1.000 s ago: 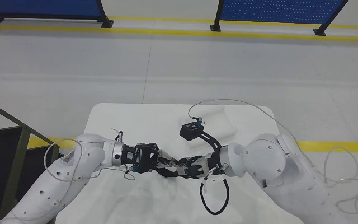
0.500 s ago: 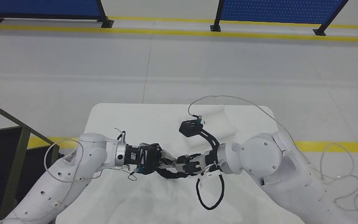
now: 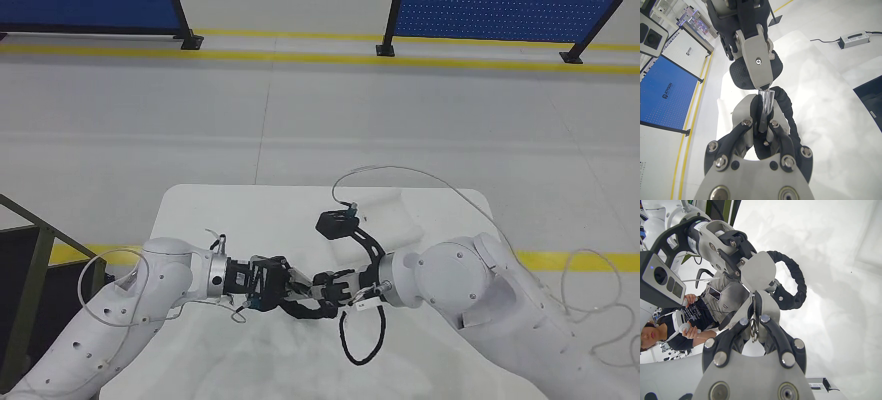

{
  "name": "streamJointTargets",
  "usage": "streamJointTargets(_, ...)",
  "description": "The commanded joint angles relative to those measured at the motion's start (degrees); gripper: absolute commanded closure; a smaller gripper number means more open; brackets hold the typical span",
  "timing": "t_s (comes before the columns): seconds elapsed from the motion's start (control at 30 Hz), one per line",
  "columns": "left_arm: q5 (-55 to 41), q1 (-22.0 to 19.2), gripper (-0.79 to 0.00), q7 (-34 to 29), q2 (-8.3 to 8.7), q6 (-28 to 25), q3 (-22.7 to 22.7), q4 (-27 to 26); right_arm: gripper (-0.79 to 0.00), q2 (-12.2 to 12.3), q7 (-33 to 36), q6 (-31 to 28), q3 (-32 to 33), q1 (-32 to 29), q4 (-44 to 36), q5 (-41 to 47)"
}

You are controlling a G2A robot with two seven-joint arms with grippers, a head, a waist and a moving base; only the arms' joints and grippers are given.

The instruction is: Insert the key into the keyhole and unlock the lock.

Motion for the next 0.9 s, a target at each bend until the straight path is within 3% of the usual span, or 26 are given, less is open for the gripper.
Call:
streamJointTargets(0.0, -0.6, 0.1, 0.000, -0.1, -0.08, -0.3, -0.1, 0.3, 0.000, 0.0, -0.3, 0.3, -0.2, 0.3, 0.0, 0.5)
streamJointTargets(0.03, -0.9, 0.1, 0.000, -0.1, -0.13, -0.4, -0.1, 0.4, -0.034, 0.0, -0.6, 0.6, -0.1, 0.4, 0.1, 0.8)
streamJointTargets(0.07, -1.2, 0.2, 0.000, -0.1, -0.17, -0.5, -0.1, 0.6, -0.219, 0.0, -0.8, 0.8, -0.1, 0.4, 0.1, 1.1)
streamJointTargets(0.1, -1.5, 0.2, 0.000, -0.1, -0.21, -0.7, -0.2, 0.8, -0.317, 0.0, -0.9, 0.9, -0.1, 0.5, 0.2, 1.3)
streamJointTargets(0.47, -8.3, -0.1, 0.000, -0.9, -1.32, -2.9, 0.1, 6.6, -0.379, -0.1, -3.2, 0.2, 1.0, 1.0, 1.9, 4.5)
streamJointTargets(0.5, -9.1, -0.2, 0.000, -1.0, -1.45, -3.1, 0.1, 7.3, -0.403, -0.1, -3.6, -0.1, 1.2, 1.0, 2.3, 4.7)
streamJointTargets(0.6, -11.2, -0.4, 0.000, -2.1, -1.83, -3.1, 0.1, 9.4, -0.745, 0.0, -5.0, -2.2, 2.2, 0.5, 3.1, 5.8)
streamJointTargets(0.63, -11.8, -0.4, 0.000, -2.6, -1.94, -3.0, 0.0, 10.0, -0.785, 0.1, -5.4, -3.0, 2.7, 0.2, 3.6, 6.2)
streamJointTargets(0.87, -13.7, 0.0, 0.000, -4.8, -1.99, -2.3, -1.7, 12.5, -0.785, 1.0, -4.7, -9.1, 5.8, -2.6, 6.1, 6.6)
